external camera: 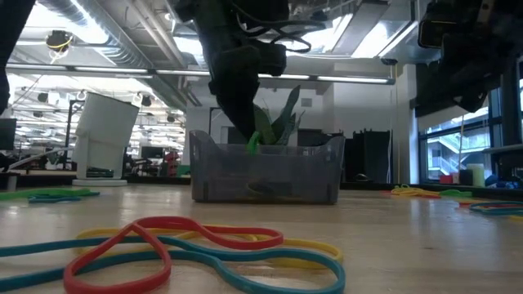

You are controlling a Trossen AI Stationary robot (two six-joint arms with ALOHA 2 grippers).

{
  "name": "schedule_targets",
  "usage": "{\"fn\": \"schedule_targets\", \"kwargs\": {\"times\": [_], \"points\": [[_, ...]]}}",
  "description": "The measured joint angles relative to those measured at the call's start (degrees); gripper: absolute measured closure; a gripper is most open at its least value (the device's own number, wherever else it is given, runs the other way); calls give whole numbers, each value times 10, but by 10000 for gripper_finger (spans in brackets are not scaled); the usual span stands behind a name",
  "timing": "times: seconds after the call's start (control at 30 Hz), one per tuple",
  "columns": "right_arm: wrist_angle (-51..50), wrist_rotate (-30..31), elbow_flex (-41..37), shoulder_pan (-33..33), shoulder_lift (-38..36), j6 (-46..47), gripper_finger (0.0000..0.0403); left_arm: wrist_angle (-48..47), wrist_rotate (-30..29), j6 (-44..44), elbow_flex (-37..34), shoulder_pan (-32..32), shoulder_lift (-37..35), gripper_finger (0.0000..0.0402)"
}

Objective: Pick and place rubber bands into bin
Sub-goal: Put the green rubber band into the black bin, then put the yellow rubber band into the black bin

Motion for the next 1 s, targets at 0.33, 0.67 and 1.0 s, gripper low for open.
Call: {"fn": "schedule_targets", "kwargs": {"times": [0.33, 0.67, 1.0], "points": [[0, 0, 0, 0, 0, -2, 395, -4, 0, -44, 0, 0, 0, 400], [0, 0, 0, 0, 0, -2, 395, -30, 5, -45, 0, 0, 0, 357], [0, 0, 0, 0, 0, -2, 395, -34, -1, -50, 2, 6, -3, 312]]}}
